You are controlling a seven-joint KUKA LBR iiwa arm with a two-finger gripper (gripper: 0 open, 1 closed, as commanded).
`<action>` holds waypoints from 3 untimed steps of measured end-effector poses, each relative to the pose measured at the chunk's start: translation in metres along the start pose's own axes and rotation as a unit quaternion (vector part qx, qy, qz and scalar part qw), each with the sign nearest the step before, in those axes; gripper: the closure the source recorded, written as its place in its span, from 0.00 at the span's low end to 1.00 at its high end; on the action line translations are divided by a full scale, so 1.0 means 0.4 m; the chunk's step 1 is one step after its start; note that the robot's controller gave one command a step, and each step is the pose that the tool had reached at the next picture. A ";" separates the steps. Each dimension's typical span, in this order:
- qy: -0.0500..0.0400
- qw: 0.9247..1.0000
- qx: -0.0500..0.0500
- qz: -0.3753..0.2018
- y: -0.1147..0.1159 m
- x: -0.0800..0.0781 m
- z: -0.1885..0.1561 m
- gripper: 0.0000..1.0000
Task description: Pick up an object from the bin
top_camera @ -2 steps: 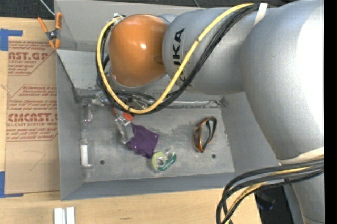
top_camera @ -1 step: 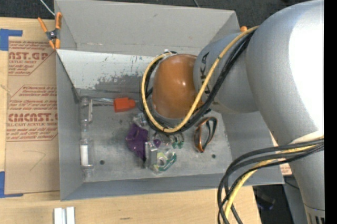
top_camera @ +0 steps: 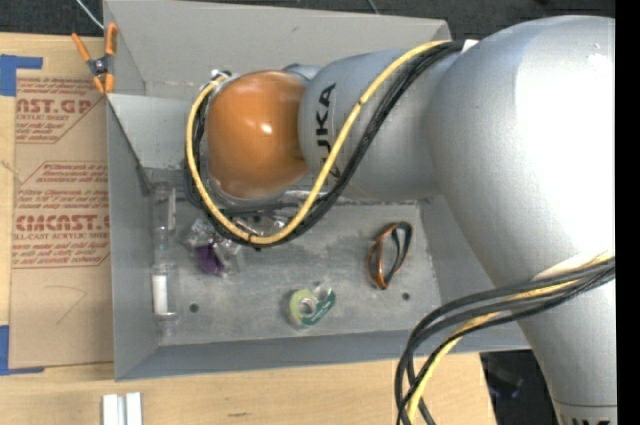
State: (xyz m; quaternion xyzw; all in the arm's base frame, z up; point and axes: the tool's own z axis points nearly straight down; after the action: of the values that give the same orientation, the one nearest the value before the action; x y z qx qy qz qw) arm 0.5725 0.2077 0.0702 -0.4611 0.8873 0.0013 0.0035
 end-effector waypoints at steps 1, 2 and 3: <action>0.000 0.998 0.000 -0.056 0.008 -0.032 0.000 1.00; -0.001 0.996 -0.001 -0.095 0.022 -0.050 -0.011 1.00; -0.001 0.995 -0.001 -0.100 0.023 -0.047 -0.028 1.00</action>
Offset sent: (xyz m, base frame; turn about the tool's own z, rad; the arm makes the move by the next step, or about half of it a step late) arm 0.0000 0.0000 0.0383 0.0000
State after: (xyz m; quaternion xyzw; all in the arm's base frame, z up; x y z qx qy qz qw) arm 0.5759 0.2284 0.0815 -0.5477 0.8367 0.0025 0.0043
